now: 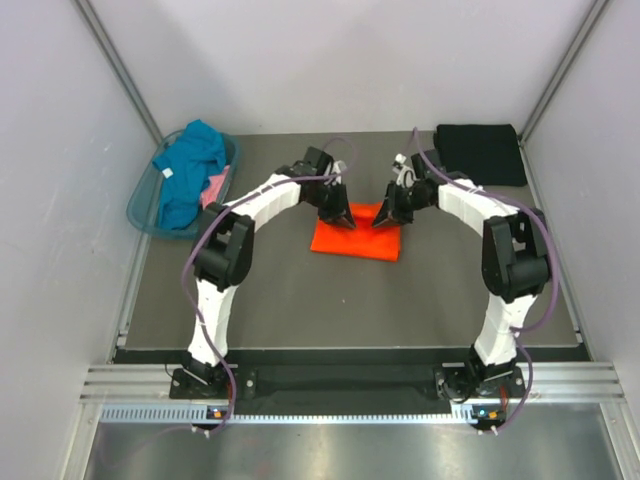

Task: Fold and stack the t-shirts
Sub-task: Fold the tshirt

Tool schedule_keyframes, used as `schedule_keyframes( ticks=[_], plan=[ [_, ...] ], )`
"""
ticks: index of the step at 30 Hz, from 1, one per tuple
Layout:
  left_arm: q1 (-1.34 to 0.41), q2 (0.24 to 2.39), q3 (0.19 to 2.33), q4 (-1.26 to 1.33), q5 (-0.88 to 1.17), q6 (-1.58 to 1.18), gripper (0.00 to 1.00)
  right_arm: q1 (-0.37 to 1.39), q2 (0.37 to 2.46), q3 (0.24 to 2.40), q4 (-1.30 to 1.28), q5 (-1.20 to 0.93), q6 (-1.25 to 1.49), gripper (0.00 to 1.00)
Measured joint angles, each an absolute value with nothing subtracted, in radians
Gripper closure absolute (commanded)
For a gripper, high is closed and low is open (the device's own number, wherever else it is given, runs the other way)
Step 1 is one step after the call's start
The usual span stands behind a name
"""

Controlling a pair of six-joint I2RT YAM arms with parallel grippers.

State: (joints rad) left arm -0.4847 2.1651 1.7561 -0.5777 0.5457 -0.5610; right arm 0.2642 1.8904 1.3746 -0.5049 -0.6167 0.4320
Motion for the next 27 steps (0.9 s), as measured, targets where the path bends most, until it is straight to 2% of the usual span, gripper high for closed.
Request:
schedule_keyframes(
  ticks=[6, 12, 15, 19, 24, 27],
  plan=[
    [-0.495, 2.287, 1.828, -0.590, 0.516, -0.533, 0.82, 0.272, 1.975, 1.407, -0.499, -0.570, 0.449, 0.93],
    [-0.451, 2.366, 1.980, -0.579, 0.456, -0.521, 0.81, 0.234, 2.080, 1.549, -0.516, -0.522, 0.445, 0.89],
    [-0.420, 2.379, 2.016, -0.557, 0.444, -0.533, 0.77, 0.210, 2.119, 1.640, -0.522, -0.505, 0.437, 0.82],
    [-0.385, 2.381, 2.027, -0.553, 0.435, -0.548, 0.68, 0.190, 2.128, 1.699, -0.561, -0.492, 0.412, 0.67],
    [-0.368, 2.378, 2.028, -0.554, 0.428, -0.550, 0.62, 0.183, 2.128, 1.711, -0.608, -0.497, 0.392, 0.58],
    [-0.371, 2.360, 2.017, -0.569, 0.420, -0.544, 0.55, 0.183, 2.128, 1.711, -0.617, -0.506, 0.389, 0.49]
  ],
)
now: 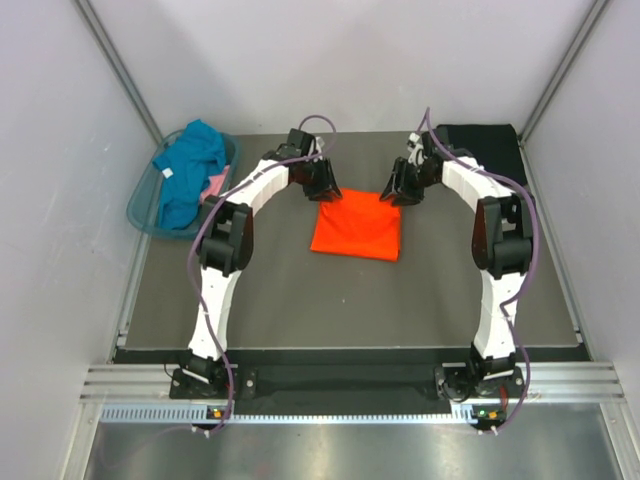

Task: Fold and stack the t-shirts
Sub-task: Fold the tshirt

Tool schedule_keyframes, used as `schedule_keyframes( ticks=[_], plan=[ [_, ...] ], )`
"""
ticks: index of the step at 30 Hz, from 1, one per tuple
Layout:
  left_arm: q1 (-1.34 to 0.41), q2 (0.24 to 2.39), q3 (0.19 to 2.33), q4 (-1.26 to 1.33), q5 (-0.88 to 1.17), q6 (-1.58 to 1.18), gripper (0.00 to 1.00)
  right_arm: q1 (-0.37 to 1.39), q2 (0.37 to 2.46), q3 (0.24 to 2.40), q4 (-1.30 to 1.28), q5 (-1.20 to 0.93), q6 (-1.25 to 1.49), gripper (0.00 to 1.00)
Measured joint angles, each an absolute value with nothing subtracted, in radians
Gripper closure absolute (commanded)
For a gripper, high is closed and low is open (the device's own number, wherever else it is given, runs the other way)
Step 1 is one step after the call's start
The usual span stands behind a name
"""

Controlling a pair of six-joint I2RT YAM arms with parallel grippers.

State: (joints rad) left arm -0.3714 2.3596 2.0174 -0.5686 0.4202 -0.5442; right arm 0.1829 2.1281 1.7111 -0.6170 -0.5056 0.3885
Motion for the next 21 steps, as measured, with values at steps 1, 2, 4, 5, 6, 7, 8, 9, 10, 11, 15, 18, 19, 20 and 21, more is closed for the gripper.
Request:
schedule_keyframes(
  ticks=[1, 2, 4, 5, 6, 7, 8, 9, 10, 11, 15, 18, 19, 20, 21],
  plan=[
    [-0.372, 2.351, 2.016, -0.577, 0.417, -0.540, 0.51, 0.183, 2.128, 1.711, -0.621, -0.505, 0.386, 0.47],
    [-0.372, 2.342, 2.015, -0.583, 0.414, -0.532, 0.48, 0.183, 2.128, 1.711, -0.627, -0.504, 0.383, 0.45],
    [-0.369, 2.317, 2.011, -0.593, 0.404, -0.513, 0.45, 0.183, 2.128, 1.713, -0.643, -0.496, 0.364, 0.42],
    [-0.366, 2.306, 2.007, -0.593, 0.401, -0.501, 0.44, 0.183, 2.128, 1.716, -0.652, -0.488, 0.354, 0.42],
    [-0.360, 2.291, 1.999, -0.594, 0.399, -0.488, 0.44, 0.183, 2.128, 1.716, -0.657, -0.479, 0.340, 0.42],
    [-0.352, 2.277, 1.989, -0.593, 0.399, -0.476, 0.49, 0.182, 2.127, 1.716, -0.660, -0.469, 0.330, 0.43],
    [-0.344, 2.267, 1.979, -0.590, 0.404, -0.471, 0.53, 0.182, 2.127, 1.716, -0.661, -0.462, 0.320, 0.44],
    [-0.335, 2.255, 1.964, -0.582, 0.413, -0.466, 0.57, 0.182, 2.127, 1.715, -0.663, -0.455, 0.310, 0.51],
    [-0.325, 2.246, 1.948, -0.572, 0.426, -0.463, 0.60, 0.181, 2.127, 1.715, -0.665, -0.451, 0.302, 0.53],
    [-0.317, 2.239, 1.929, -0.555, 0.440, -0.466, 0.64, 0.181, 2.127, 1.715, -0.665, -0.448, 0.296, 0.55],
    [-0.296, 2.234, 1.864, -0.467, 0.511, -0.525, 0.71, 0.180, 2.127, 1.715, -0.662, -0.447, 0.298, 0.71],
    [-0.304, 2.239, 1.843, -0.399, 0.567, -0.593, 0.69, 0.178, 2.128, 1.717, -0.658, -0.449, 0.310, 0.76],
    [-0.311, 2.244, 1.843, -0.371, 0.580, -0.616, 0.69, 0.177, 2.130, 1.718, -0.657, -0.450, 0.314, 0.77],
    [-0.319, 2.250, 1.844, -0.342, 0.588, -0.641, 0.68, 0.175, 2.136, 1.729, -0.659, -0.452, 0.316, 0.77],
    [-0.326, 2.255, 1.844, -0.318, 0.590, -0.665, 0.68, 0.174, 2.144, 1.741, -0.657, -0.453, 0.318, 0.77]
  ],
)
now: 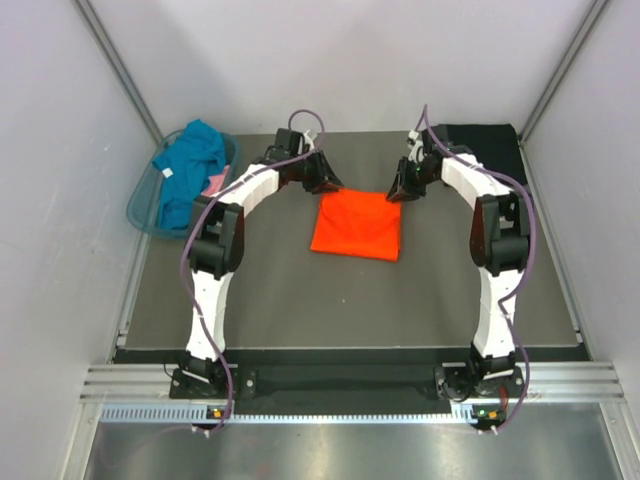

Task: Fold and stack the t-shirts
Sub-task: Fold the tshirt

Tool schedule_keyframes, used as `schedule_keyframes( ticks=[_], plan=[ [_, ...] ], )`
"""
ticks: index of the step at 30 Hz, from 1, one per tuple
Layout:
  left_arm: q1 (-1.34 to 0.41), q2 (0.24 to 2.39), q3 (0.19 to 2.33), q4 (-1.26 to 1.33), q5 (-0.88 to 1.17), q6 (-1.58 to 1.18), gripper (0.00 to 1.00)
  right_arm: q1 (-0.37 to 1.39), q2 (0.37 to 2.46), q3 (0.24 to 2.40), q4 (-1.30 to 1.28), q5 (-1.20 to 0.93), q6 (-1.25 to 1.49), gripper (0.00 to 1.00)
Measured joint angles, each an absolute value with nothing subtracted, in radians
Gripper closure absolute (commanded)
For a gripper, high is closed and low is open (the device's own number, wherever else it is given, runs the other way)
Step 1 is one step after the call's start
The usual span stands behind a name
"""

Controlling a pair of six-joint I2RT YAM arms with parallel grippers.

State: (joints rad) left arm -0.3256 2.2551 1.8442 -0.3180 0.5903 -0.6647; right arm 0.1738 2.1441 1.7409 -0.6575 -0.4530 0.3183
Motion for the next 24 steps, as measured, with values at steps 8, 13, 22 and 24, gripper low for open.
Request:
schedule_keyframes(
  ticks=[8, 13, 22, 24],
  plan=[
    [-0.335, 2.380, 1.878, -0.267, 0.560, -0.756, 0.66, 0.149, 2.284, 1.840, -0.602, -0.495, 0.345, 0.76],
    [-0.312, 2.456, 1.971, -0.320, 0.558, -0.744, 0.62, 0.126, 2.335, 1.843, -0.564, -0.562, 0.390, 0.72],
    [-0.311, 2.430, 2.057, -0.412, 0.494, -0.667, 0.57, 0.113, 2.339, 2.009, -0.660, -0.570, 0.401, 0.53],
    [-0.314, 2.392, 2.003, -0.414, 0.501, -0.662, 0.58, 0.118, 2.307, 1.999, -0.667, -0.591, 0.402, 0.53]
  ],
)
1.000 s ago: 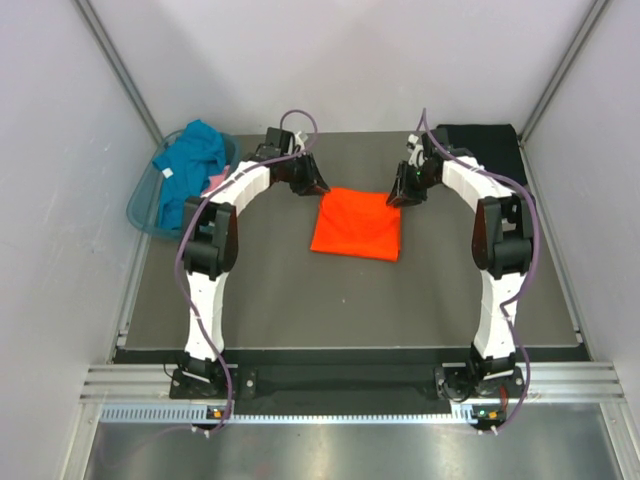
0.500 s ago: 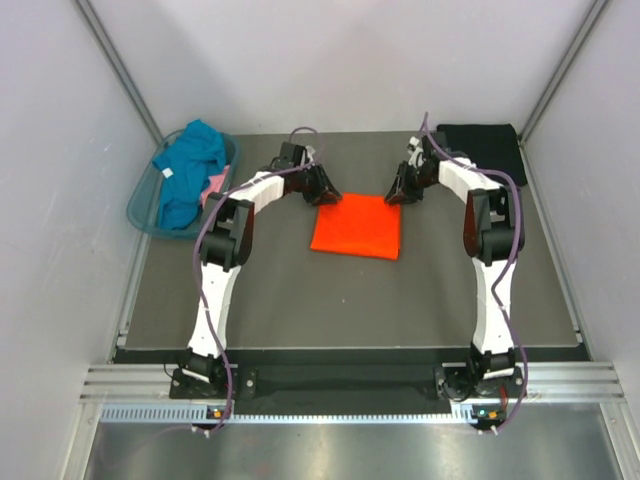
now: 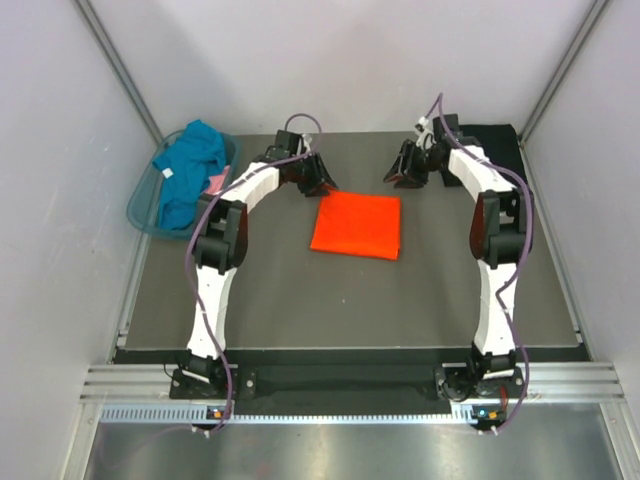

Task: Fold and stack the t-shirts
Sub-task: Fold the tshirt

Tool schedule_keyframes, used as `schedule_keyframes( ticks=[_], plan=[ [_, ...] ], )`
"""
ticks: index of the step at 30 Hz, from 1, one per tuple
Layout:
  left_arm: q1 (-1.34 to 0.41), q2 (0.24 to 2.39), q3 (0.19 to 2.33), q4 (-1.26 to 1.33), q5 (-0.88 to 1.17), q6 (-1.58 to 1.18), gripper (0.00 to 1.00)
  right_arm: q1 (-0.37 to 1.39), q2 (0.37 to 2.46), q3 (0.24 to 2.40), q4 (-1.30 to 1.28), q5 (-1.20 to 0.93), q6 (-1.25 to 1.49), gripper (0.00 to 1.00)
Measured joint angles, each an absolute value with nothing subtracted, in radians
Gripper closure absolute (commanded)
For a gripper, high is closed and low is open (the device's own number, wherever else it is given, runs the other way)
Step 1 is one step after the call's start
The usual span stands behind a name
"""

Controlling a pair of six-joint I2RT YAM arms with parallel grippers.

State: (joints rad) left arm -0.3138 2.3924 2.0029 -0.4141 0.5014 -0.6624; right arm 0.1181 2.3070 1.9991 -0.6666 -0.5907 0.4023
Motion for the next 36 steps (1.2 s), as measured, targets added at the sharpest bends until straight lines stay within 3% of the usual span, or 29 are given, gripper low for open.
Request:
schedule_keyframes(
  ticks=[2, 9, 12, 22, 29, 36],
  plan=[
    [-0.319, 2.345, 1.923, -0.397, 0.517, -0.664, 0.59, 0.122, 2.242, 1.903, -0.630, -0.630, 0.414, 0.54],
    [-0.327, 2.279, 1.722, -0.363, 0.541, -0.675, 0.60, 0.135, 2.087, 1.442, -0.441, -0.815, 0.483, 0.81],
    [-0.316, 2.297, 1.744, -0.391, 0.550, -0.657, 0.61, 0.130, 2.088, 1.335, -0.431, -0.838, 0.471, 0.83],
    [-0.329, 2.218, 1.692, -0.435, 0.525, -0.626, 0.59, 0.141, 2.061, 1.417, -0.512, -0.830, 0.367, 0.82],
    [-0.419, 2.112, 1.573, -0.321, 0.585, -0.714, 0.60, 0.298, 2.069, 1.505, -0.453, -0.905, 0.418, 0.83],
    [-0.388, 2.136, 1.426, -0.290, 0.631, -0.739, 0.61, 0.314, 2.104, 1.355, -0.385, -0.966, 0.440, 0.83]
  ],
)
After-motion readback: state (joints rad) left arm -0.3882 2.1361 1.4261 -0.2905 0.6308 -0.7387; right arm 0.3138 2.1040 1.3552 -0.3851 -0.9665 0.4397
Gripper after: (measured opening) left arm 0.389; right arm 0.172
